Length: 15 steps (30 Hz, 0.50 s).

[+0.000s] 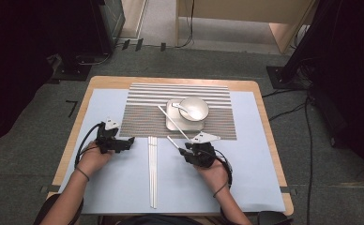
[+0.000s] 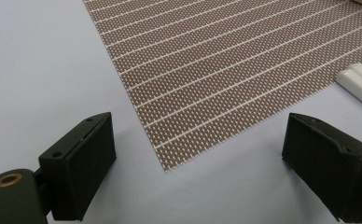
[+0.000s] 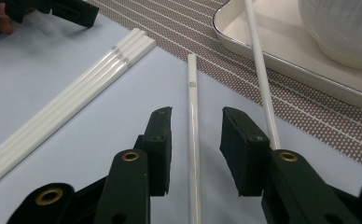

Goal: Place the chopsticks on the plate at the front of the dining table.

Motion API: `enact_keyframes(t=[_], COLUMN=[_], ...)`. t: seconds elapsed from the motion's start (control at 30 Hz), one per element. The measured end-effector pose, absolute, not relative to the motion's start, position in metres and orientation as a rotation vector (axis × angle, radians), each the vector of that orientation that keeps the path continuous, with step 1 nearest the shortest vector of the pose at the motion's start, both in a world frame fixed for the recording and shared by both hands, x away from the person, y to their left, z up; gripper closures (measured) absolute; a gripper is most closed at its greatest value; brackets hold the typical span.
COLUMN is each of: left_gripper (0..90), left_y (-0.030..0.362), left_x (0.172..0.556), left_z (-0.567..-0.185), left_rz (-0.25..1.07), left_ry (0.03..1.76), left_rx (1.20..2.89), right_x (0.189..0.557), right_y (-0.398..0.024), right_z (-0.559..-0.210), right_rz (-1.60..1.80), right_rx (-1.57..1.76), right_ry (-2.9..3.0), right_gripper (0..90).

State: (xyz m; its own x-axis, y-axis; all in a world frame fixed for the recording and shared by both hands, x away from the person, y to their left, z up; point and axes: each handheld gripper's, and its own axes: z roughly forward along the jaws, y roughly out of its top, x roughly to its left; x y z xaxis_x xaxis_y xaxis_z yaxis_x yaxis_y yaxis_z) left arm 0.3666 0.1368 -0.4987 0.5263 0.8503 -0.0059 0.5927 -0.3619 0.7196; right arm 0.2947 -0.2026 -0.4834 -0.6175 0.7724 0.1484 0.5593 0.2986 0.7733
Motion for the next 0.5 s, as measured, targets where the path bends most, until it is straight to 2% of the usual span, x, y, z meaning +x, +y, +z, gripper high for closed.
enact_keyframes(t=[0.5], left_gripper=[9.0], left_y=[0.1368], left_x=[0.3666], left_z=[-0.4987], left_rz=[0.488], left_ry=[1.167], left_rx=[2.088], right_x=[0.2864], right_y=[-0.207], right_z=[-0.4858], right_rz=[1.205], right_rx=[1.224], right_ry=[2.299], right_gripper=[69.4])
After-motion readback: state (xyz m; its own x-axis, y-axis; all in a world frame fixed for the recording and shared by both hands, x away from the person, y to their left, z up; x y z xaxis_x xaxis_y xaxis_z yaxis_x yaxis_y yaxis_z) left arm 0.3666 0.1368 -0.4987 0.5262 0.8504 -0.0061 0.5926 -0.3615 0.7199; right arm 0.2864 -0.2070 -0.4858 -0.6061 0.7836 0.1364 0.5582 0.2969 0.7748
